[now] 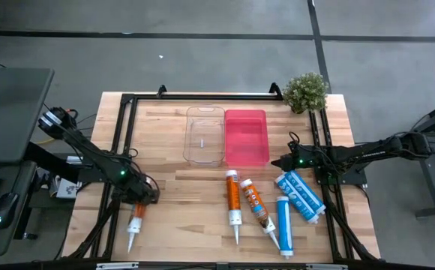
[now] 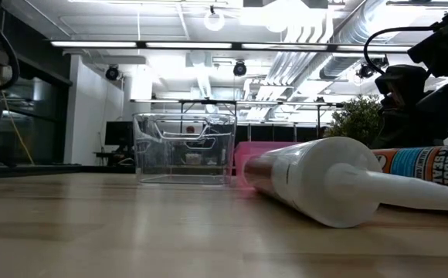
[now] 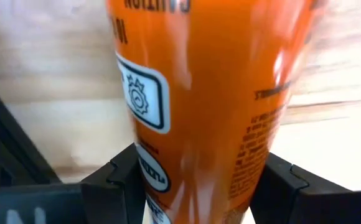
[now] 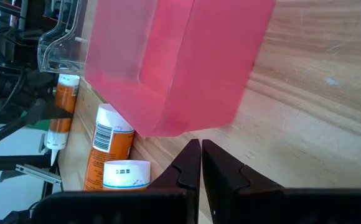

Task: Pick & place silicon tubes, Sealant and Lysol wipes
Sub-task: Put the left orange sealant into the transparent bin

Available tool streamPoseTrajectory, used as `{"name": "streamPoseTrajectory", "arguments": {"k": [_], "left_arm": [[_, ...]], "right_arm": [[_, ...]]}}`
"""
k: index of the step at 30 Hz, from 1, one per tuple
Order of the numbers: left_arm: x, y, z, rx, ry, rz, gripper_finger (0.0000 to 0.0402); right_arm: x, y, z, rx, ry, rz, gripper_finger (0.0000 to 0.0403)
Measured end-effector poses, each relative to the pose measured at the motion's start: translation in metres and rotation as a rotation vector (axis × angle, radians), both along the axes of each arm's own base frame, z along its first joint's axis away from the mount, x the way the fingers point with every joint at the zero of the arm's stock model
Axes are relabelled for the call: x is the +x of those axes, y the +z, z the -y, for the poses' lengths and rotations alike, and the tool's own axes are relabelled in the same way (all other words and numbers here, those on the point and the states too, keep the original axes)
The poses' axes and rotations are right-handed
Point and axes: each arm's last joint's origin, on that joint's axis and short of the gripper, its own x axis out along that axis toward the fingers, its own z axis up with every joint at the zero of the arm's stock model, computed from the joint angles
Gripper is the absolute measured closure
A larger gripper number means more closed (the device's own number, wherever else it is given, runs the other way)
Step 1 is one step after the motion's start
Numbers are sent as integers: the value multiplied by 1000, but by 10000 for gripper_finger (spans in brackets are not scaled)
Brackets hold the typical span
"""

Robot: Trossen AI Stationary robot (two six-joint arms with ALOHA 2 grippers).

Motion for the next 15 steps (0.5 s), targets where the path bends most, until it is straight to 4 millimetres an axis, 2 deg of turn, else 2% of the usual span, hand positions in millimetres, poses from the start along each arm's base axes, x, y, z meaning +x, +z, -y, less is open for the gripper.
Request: {"name": "streamPoseTrajectory", "arguments": {"k": [15], "left_arm": [[5, 45, -19, 195, 305, 632, 209]], "right_arm": [[0, 0, 0, 0, 0, 0, 391]]}}
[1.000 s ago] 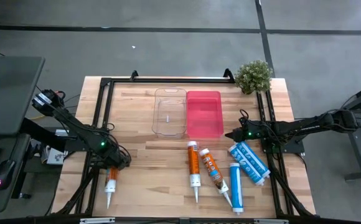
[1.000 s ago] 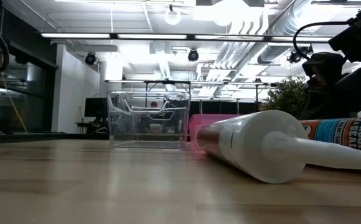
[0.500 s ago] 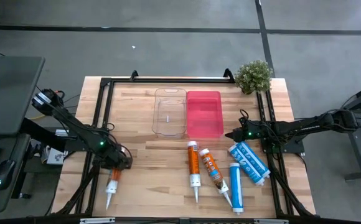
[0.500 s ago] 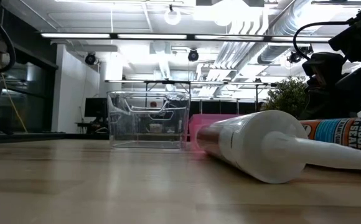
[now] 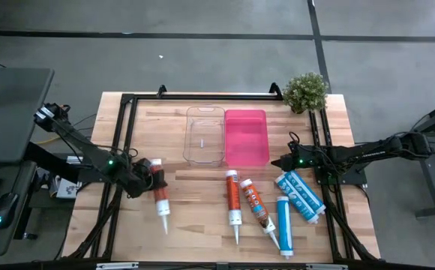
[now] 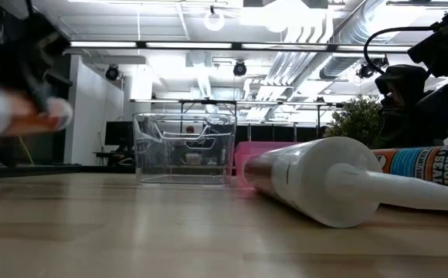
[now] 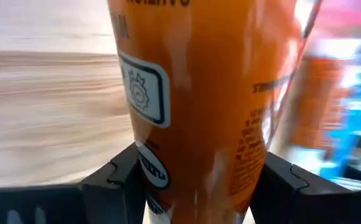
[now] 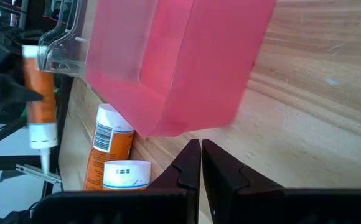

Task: Pick & place silicon tubes, Sealant and Lysol wipes
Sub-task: Put the left orange sealant into the transparent bin

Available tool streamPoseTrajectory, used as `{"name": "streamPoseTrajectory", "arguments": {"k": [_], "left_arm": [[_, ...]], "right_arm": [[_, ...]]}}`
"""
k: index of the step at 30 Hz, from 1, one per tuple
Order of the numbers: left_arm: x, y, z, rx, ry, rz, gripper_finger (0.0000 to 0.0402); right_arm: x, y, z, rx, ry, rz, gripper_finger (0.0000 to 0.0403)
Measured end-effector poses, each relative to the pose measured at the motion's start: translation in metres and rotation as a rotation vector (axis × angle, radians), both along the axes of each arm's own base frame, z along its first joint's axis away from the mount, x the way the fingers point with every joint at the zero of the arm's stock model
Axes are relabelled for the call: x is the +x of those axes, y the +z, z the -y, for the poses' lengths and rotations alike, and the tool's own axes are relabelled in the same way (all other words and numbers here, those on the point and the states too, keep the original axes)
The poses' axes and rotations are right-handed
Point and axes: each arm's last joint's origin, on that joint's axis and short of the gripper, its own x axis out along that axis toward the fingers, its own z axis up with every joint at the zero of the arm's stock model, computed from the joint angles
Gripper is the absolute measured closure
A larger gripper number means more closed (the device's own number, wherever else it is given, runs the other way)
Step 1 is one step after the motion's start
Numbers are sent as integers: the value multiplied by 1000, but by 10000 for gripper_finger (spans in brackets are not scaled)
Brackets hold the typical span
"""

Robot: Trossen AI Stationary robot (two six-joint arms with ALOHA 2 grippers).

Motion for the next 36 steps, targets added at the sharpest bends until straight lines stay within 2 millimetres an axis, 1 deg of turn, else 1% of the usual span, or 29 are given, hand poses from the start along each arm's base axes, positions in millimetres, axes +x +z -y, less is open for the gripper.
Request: {"name": "streamPoseTrajectory", "arguments": {"k": [6, 9, 13, 18, 22, 25, 28, 30, 33, 36], "left_arm": [[-1, 27, -8, 84, 114, 294, 209], [3, 41, -15, 124, 175, 427, 210], [17, 63, -32, 202, 223, 591, 210], [40, 87, -62, 296, 194, 806, 210], [57, 97, -85, 370, 174, 960, 210], [67, 102, -96, 387, 171, 1083, 210], [80, 99, -104, 397, 171, 1164, 210], [89, 96, -108, 369, 189, 1234, 210], [106, 94, -112, 358, 197, 1324, 210], [128, 104, -114, 357, 236, 1477, 210]], "right_arm": [[0, 0, 0, 0, 0, 0, 391], [0, 0, 0, 0, 0, 0, 391], [0, 0, 0, 0, 0, 0, 391], [0, 0, 0, 0, 0, 0, 391], [0, 0, 0, 0, 0, 0, 391], [0, 0, 0, 0, 0, 0, 391], [0, 0, 0, -3, 2, 0, 391], [0, 0, 0, -3, 2, 0, 391], [0, 0, 0, -4, 2, -1, 391], [0, 0, 0, -4, 2, 0, 391]]}}
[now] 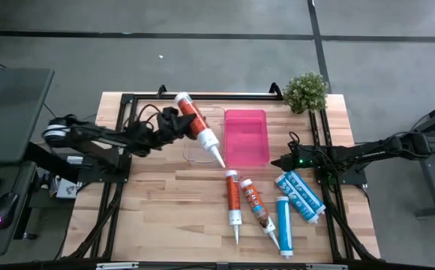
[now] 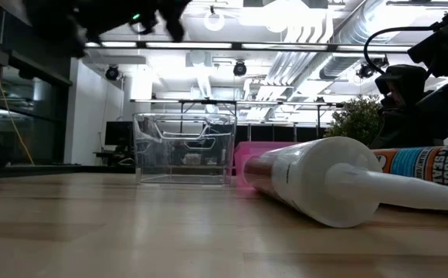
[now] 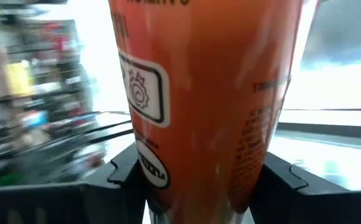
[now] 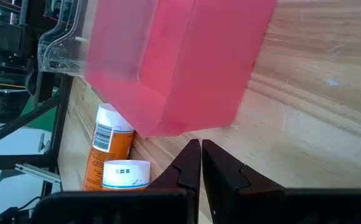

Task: Pick & place silicon tubes, Sealant and Lysol wipes
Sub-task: Put the left orange sealant into the transparent bin

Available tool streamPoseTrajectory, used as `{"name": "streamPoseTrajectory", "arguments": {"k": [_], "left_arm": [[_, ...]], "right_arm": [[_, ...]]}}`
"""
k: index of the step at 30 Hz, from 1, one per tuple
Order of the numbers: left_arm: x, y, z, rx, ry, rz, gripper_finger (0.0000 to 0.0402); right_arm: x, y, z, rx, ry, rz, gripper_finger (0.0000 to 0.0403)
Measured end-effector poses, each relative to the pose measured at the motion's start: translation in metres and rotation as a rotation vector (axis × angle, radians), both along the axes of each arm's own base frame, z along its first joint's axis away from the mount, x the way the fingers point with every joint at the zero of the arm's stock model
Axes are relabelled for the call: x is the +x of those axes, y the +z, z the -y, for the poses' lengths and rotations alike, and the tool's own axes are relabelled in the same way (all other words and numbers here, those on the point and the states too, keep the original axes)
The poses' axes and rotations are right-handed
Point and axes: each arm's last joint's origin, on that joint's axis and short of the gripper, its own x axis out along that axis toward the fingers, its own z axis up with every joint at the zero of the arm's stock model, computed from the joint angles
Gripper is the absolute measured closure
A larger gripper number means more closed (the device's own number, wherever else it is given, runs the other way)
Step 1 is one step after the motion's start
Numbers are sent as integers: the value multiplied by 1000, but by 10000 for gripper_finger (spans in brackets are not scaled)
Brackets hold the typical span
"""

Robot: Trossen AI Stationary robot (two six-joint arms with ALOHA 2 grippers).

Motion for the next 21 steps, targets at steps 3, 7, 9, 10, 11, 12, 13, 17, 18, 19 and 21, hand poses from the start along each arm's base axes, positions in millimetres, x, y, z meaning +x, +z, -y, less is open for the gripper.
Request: {"name": "streamPoseTrajectory", "arguments": {"k": [3, 7, 9, 10, 11, 12, 13, 17, 18, 19, 21], "left_arm": [[28, 13, -1, -3, -46, 65, 211], [53, 42, 10, 67, -178, 164, 211], [58, 54, 14, 116, -239, 197, 211], [59, 57, 15, 139, -258, 205, 211], [59, 60, 14, 152, -261, 212, 211], [59, 61, 14, 156, -254, 218, 211], [58, 60, 12, 157, -244, 215, 211], [56, 39, 2, 124, -220, 143, 211], [55, 34, 0, 97, -209, 129, 211], [54, 30, -1, 65, -189, 120, 211], [52, 22, -2, 11, -139, 100, 211]], "right_arm": [[0, 0, 0, -1, 1, 0, 391], [0, 0, 0, -2, 1, 0, 391], [0, 0, 0, -2, 2, -1, 391], [0, 0, 0, -2, 1, 0, 391], [0, 0, 0, -2, 1, -1, 391], [0, 0, 0, -2, 1, -1, 391], [0, 0, 0, -2, 1, 0, 391], [0, 0, 0, -2, 2, 0, 391], [0, 0, 0, -2, 2, -1, 391], [0, 0, 0, -2, 1, 0, 391], [0, 0, 0, -2, 1, -1, 391]]}}
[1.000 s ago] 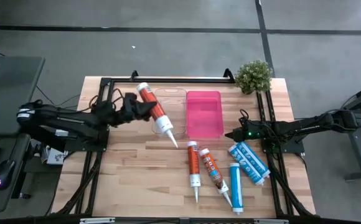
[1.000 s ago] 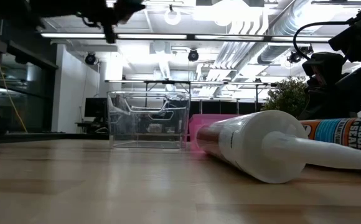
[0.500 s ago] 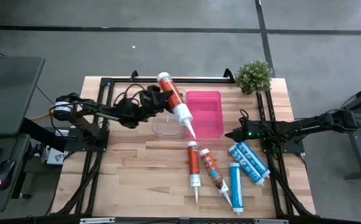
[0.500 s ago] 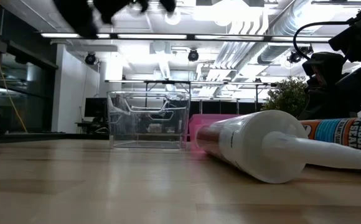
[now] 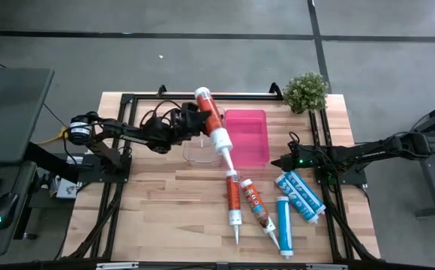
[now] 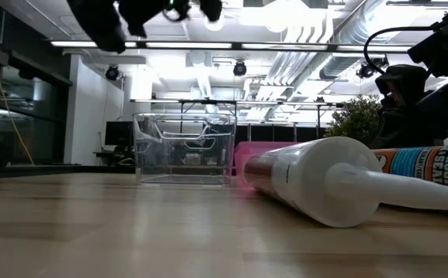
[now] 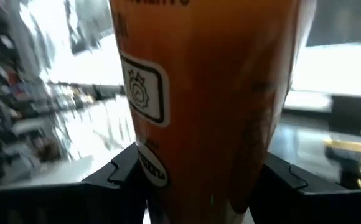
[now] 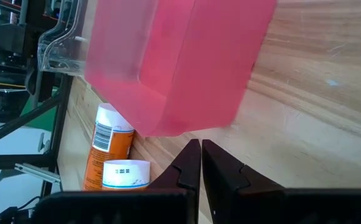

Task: Pick & place silicon tubes, Sealant and Lysol wipes
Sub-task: Put the left orange sealant into the transparent bin

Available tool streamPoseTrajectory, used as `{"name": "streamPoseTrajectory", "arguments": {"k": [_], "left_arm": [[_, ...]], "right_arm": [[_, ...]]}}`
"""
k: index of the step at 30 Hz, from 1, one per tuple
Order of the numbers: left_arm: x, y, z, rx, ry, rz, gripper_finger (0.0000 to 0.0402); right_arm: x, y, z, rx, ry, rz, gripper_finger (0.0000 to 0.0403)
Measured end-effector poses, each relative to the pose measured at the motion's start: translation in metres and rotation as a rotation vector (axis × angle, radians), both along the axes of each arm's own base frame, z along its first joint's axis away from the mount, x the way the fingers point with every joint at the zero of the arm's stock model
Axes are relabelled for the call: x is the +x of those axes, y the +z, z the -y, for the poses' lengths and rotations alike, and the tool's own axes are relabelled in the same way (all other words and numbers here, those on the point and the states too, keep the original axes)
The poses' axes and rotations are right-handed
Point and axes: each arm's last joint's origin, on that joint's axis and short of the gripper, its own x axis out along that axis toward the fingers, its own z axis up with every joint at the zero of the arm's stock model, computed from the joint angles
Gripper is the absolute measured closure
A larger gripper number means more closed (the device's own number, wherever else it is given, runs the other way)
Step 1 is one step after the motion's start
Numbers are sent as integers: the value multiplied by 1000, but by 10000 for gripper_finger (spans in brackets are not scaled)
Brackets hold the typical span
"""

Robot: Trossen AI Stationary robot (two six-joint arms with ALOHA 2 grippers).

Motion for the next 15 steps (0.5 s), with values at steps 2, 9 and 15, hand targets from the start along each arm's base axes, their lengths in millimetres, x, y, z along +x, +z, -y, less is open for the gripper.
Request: {"name": "streamPoseTrajectory", "arguments": {"k": [2, 9, 15], "left_arm": [[-1, -7, -2, -52, 49, -22, 211], [-4, -13, -7, -194, 186, -24, 211], [-5, -14, -9, -220, 268, -29, 211]], "right_arm": [[0, 0, 0, 0, 0, 0, 391], [0, 0, 0, 0, 0, 0, 391], [0, 0, 1, -11, -29, 0, 391]]}}
